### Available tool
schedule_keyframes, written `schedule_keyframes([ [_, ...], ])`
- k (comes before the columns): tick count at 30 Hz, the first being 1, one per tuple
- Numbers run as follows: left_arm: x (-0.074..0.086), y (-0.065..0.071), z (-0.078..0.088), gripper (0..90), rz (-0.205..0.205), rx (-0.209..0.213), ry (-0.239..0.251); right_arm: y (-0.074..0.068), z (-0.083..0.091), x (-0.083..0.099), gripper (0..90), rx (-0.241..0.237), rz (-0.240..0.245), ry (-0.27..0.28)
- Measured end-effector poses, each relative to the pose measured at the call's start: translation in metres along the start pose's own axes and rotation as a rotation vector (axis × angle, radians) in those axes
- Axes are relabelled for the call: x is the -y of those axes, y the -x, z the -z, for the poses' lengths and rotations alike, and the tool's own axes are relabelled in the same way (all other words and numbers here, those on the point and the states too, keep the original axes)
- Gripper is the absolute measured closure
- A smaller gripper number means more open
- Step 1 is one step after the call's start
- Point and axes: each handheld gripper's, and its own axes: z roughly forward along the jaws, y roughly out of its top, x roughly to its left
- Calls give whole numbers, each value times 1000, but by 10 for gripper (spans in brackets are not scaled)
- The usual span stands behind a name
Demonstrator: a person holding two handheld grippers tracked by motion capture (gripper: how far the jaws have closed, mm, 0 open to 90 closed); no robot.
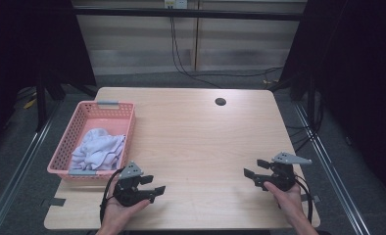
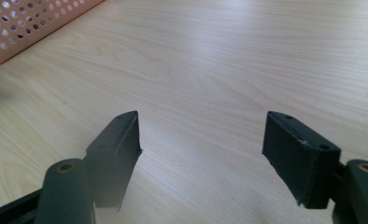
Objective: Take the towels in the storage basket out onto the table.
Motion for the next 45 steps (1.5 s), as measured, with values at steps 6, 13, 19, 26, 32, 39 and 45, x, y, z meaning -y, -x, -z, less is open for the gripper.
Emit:
schedule_keyframes([
  [6, 0, -2, 3, 360, 12, -5, 7, -3, 1, 1, 266, -5, 16, -15],
  [13, -10, 2, 24, 318, -15, 14, 31, -8, 4, 2, 260, -18, 28, -17],
  [19, -21, -9, 51, 256, 6, -21, 69, -11, 5, 1, 250, -18, 49, -16],
  [26, -30, -25, 74, 182, 2, -50, 63, -10, 2, 1, 236, -30, 50, -29],
  [32, -39, -40, 89, 182, -1, -93, 55, -13, 2, 2, 228, -39, 59, -37],
  [39, -51, -67, 110, 197, 19, -197, 21, -14, -1, 1, 224, -48, 67, -49],
  [45, -55, -94, 122, 187, 55, -258, -8, -15, -2, 2, 222, -52, 69, -50],
])
